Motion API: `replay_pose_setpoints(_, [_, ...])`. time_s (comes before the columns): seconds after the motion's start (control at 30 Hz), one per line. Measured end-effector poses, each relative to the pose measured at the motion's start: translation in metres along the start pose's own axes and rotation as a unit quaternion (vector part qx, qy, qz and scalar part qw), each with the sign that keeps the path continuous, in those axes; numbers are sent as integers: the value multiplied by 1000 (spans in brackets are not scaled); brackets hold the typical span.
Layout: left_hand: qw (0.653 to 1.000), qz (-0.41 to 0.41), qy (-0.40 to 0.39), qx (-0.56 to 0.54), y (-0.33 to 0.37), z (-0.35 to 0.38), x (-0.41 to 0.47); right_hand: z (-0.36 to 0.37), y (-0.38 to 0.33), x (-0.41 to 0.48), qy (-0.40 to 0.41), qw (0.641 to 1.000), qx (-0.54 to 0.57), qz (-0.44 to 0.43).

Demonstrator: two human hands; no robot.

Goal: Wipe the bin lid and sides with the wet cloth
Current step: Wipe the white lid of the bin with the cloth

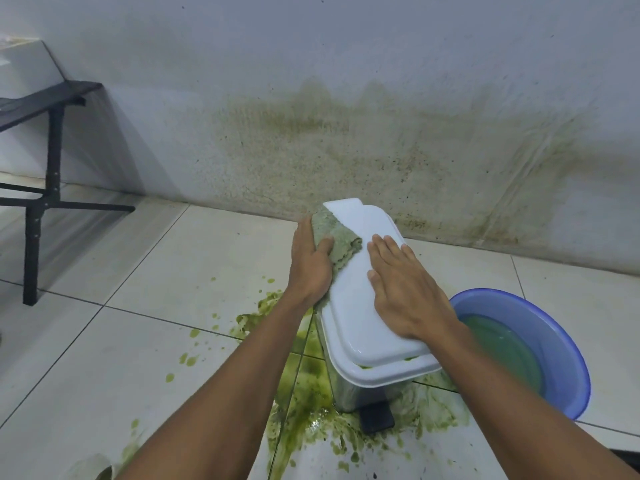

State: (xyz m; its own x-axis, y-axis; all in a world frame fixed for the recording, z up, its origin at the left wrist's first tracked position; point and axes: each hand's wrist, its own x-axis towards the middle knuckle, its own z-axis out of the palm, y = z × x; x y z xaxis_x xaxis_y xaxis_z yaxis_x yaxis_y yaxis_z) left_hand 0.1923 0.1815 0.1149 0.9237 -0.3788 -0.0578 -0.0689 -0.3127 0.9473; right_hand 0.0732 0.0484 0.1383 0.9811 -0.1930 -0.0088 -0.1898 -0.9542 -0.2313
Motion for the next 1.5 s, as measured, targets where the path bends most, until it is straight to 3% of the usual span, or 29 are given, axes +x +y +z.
replay_pose_setpoints(0.13, [1000, 5, -12, 11, -10, 10, -42, -2, -3, -1, 2, 1000, 4, 12])
replay_pose_setpoints(0.37, [997, -6, -71, 37, 27, 7, 40, 0, -7, -2, 2, 998, -11, 54])
replay_pose_setpoints(0.67, [998, 22, -52, 31, -1, 12, -86, 2, -13, -1, 13, 990, 22, 136])
replay_pose_setpoints(0.83, [994, -1, -90, 54, 14, 7, -13, -10, 9, -10, -46, 996, 48, 66])
replay_pose_setpoints(0.93, [994, -5, -90, 60, 22, 10, 13, -7, 11, -13, -21, 997, 51, 48])
replay_pose_setpoints(1.2, [997, 30, -52, 53, 0, 9, -109, -2, 11, -10, -1, 996, 69, 50])
replay_pose_setpoints(1.5, [993, 7, -107, 52, 29, 8, 44, 6, 17, -4, -14, 996, 75, 35])
